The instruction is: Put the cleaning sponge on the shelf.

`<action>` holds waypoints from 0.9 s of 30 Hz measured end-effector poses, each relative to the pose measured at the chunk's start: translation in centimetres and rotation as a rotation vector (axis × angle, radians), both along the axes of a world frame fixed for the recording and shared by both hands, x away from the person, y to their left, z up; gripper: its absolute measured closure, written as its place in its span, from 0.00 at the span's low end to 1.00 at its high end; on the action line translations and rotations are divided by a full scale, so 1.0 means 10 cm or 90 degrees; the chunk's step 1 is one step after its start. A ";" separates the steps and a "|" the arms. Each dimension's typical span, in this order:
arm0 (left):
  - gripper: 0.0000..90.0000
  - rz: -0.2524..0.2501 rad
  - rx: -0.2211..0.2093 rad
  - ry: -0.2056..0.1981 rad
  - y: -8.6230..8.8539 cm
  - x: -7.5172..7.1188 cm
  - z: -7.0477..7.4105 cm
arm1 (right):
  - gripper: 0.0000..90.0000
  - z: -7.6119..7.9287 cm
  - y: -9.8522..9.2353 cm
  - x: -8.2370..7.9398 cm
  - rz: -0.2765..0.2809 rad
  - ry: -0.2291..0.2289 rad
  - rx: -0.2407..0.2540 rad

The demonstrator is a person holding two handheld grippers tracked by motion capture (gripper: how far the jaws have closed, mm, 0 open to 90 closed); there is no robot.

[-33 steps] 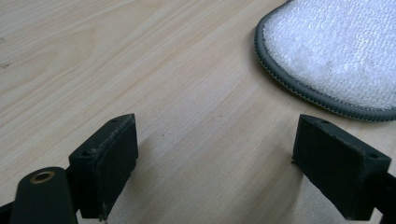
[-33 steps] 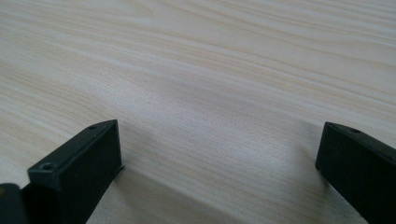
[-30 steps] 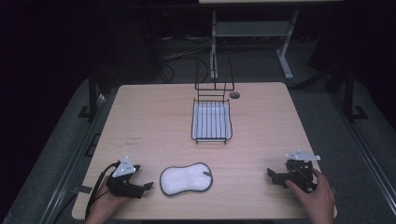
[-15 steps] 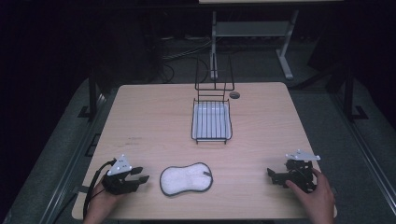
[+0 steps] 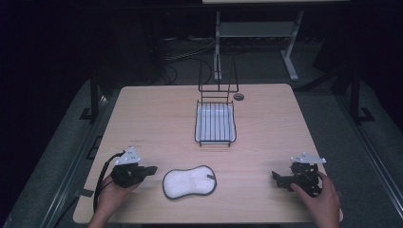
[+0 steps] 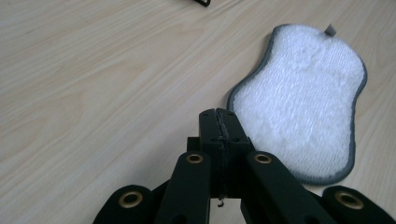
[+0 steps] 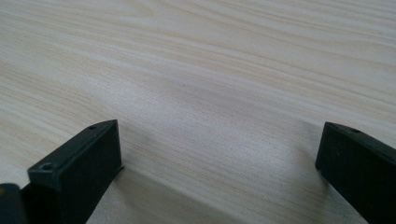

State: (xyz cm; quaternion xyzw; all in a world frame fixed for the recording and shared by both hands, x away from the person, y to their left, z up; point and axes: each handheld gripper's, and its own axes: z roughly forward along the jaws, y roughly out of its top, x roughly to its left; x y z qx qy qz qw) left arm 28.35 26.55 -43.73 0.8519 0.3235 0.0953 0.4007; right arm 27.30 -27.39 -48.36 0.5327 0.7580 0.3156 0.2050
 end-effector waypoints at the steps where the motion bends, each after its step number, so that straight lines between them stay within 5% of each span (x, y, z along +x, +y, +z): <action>1: 1.00 -0.002 -0.001 -0.001 -0.03 0.01 0.01 | 0.00 0.00 0.00 0.00 0.000 0.000 0.000; 27: 1.00 -0.054 0.003 0.009 -0.53 0.36 0.01 | 0.00 0.00 0.00 0.00 0.000 0.000 0.000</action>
